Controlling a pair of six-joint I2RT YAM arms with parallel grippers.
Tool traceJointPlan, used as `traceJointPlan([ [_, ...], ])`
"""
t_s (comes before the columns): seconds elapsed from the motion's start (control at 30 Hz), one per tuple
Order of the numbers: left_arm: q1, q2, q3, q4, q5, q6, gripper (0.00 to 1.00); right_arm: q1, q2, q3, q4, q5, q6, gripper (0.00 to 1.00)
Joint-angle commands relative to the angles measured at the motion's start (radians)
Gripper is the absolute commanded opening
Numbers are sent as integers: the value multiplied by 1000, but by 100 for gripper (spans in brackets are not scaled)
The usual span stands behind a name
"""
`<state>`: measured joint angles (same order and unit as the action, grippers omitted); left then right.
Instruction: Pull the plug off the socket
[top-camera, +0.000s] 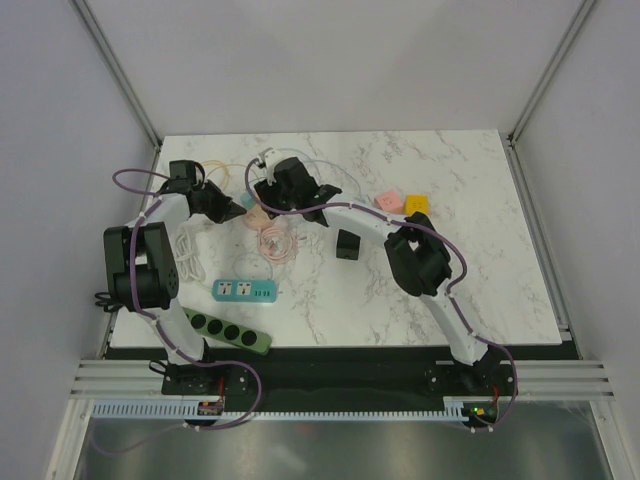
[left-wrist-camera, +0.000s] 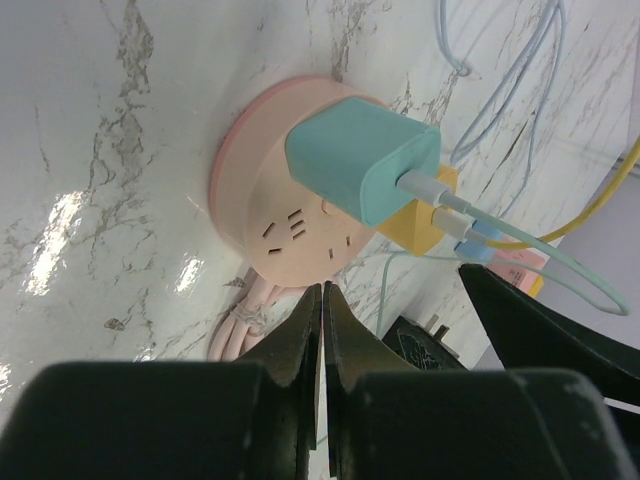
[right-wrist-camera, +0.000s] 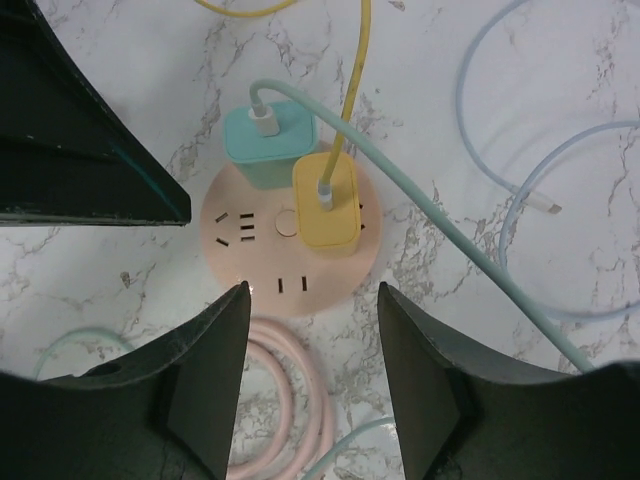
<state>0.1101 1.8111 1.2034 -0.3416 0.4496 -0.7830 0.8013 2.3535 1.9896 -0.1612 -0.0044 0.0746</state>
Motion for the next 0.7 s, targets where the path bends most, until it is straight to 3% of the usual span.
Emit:
traceJointPlan([
  [0.0, 5, -12, -4, 33, 27, -10, 8, 3, 35, 66, 61, -17, -15, 61],
  [0.47, 5, -7, -10, 42, 34, -13, 8, 4, 135, 156, 97, -16, -30, 57],
  [0.67, 5, -7, -11, 49, 40, -13, 8, 4, 190, 225, 97, -28, -27, 44],
])
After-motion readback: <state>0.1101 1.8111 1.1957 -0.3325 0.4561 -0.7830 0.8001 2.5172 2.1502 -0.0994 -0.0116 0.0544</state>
